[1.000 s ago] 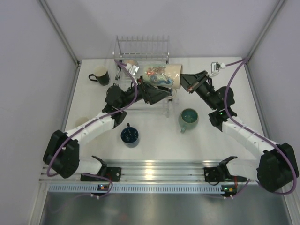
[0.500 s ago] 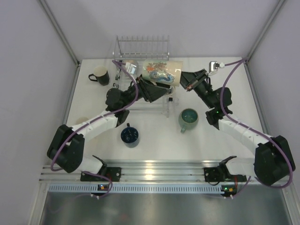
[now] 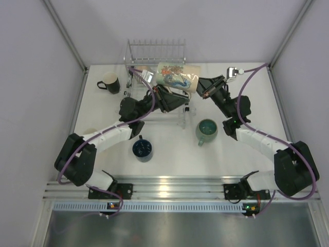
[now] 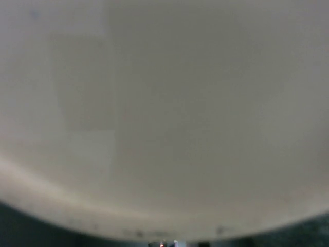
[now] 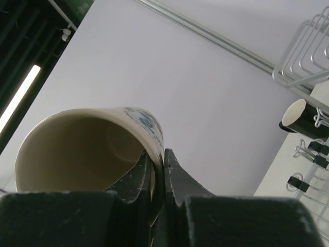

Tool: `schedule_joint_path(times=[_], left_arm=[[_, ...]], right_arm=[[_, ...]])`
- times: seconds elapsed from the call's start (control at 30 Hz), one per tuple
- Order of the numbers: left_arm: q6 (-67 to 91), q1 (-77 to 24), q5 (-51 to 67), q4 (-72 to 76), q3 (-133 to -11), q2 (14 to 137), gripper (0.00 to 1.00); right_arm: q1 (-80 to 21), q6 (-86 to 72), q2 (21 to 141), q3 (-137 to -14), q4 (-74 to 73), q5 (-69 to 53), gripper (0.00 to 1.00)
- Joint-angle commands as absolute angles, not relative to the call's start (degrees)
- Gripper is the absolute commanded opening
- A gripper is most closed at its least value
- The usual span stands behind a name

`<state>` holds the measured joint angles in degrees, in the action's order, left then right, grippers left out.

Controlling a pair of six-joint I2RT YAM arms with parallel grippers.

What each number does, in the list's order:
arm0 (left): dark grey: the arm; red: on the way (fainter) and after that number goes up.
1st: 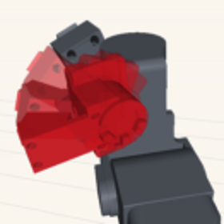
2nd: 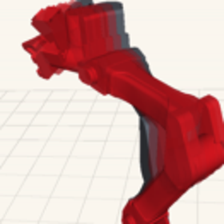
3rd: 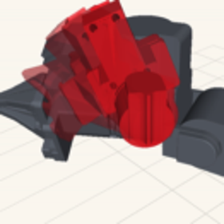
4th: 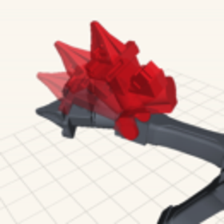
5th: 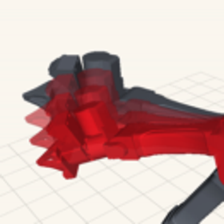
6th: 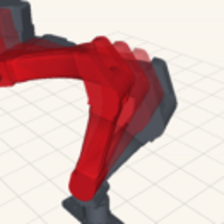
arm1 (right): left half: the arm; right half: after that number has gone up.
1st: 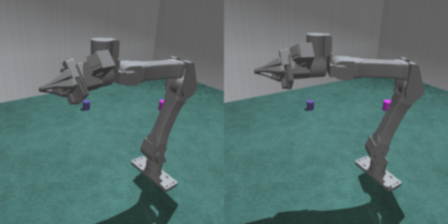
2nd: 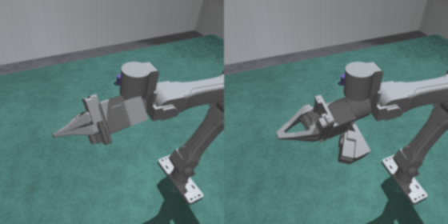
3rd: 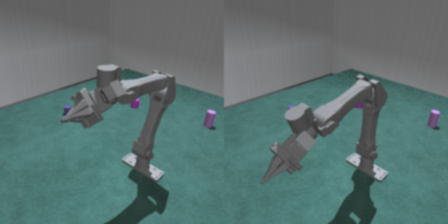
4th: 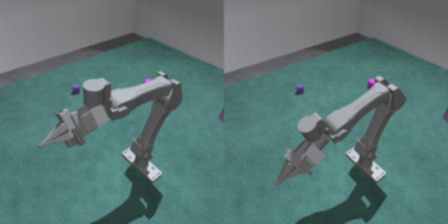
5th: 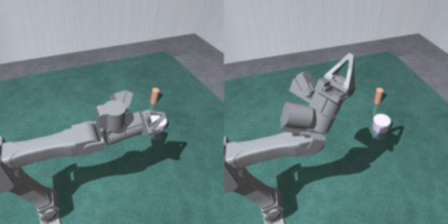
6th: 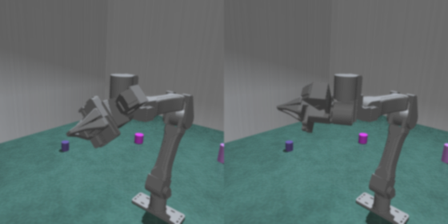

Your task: Load the cups into the dish rack

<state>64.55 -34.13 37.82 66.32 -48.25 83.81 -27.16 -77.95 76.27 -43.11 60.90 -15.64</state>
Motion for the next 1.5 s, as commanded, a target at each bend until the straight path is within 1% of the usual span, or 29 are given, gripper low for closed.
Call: schedule_joint_path(times=[0.0, 0.07, 0.23, 0.33, 0.4, 0.43, 0.47, 0.53, 0.63, 0.8, 0.83, 0.93, 1.03, 1.13, 1.17, 1.2, 1.33, 1.47], left_arm=[[64.42, -34.28, 37.27, 71.72, -50.71, 83.41, 0.12], [64.16, -34.28, 36.30, 71.54, -49.84, 82.97, 0.00], [61.01, -33.05, 33.49, 65.85, -47.29, 79.90, 0.00], [57.31, -32.87, 32.35, 61.37, -46.14, 76.91, 0.00], [53.11, -32.87, 32.08, 56.63, -46.32, 74.90, 0.00], [53.09, -32.87, 32.08, 56.60, -46.32, 74.27, 0.00], [51.52, -32.87, 31.65, 54.25, -46.23, 73.75, 0.00], [49.67, -32.78, 31.03, 51.96, -45.71, 72.25, 0.00], [48.34, -32.70, 30.24, 50.54, -45.00, 70.67, 0.00], [46.94, -32.26, 29.27, 49.49, -43.16, 69.08, 0.00], [46.41, -31.99, 28.83, 48.96, -43.07, 68.73, 0.00], [45.53, -31.47, 27.86, 47.12, -42.63, 67.68, 0.00], [44.57, -30.50, 27.25, 44.84, -42.54, 66.71, 0.00], [42.90, -29.53, 26.37, 41.06, -43.06, 65.74, 0.00], [42.28, -29.18, 26.19, 39.74, -43.50, 65.31, 0.00], [41.58, -29.09, 25.84, 38.51, -43.68, 65.13, 0.00], [36.06, -28.39, 22.86, 30.26, -45.26, 63.90, 0.00], [29.89, -28.21, 14.00, 17.95, -48.16, 63.11, 0.00]], right_arm=[[-28.57, -76.29, 74.88, -44.03, 66.36, -20.04, 0.00], [-28.65, -74.98, 74.79, -43.77, 65.31, -21.00, 0.01], [-28.48, -71.37, 73.48, -42.80, 62.23, -21.88, 0.06], [-28.13, -70.58, 73.47, -41.93, 62.05, -22.93, 0.15], [-27.86, -70.05, 73.56, -41.57, 62.31, -23.90, 0.24], [-27.77, -69.87, 73.65, -41.57, 62.66, -24.25, 0.24], [-27.69, -69.70, 73.83, -41.57, 62.93, -24.69, 0.29], [-27.60, -69.26, 74.27, -42.10, 63.02, -26.09, 0.35], [-27.42, -68.91, 74.79, -42.28, 63.10, -27.15, 0.40], [-27.33, -68.82, 76.29, -42.37, 63.63, -28.91, 0.49], [-27.33, -68.91, 76.38, -42.02, 64.07, -29.70, 0.52], [-26.98, -69.26, 76.64, -41.14, 64.69, -30.76, 0.57], [-25.93, -69.17, 76.38, -40.35, 64.43, -31.81, 0.67], [-24.35, -68.91, 75.41, -39.12, 62.23, -31.82, 0.72], [-23.39, -68.73, 74.98, -38.85, 60.66, -31.73, 0.78], [-22.94, -68.56, 74.71, -38.59, 59.60, -31.73, 0.80], [-20.31, -66.72, 73.30, -37.79, 53.19, -32.78, 0.83], [-18.64, -62.60, 69.71, -37.09, 45.02, -33.05, 0.84]])
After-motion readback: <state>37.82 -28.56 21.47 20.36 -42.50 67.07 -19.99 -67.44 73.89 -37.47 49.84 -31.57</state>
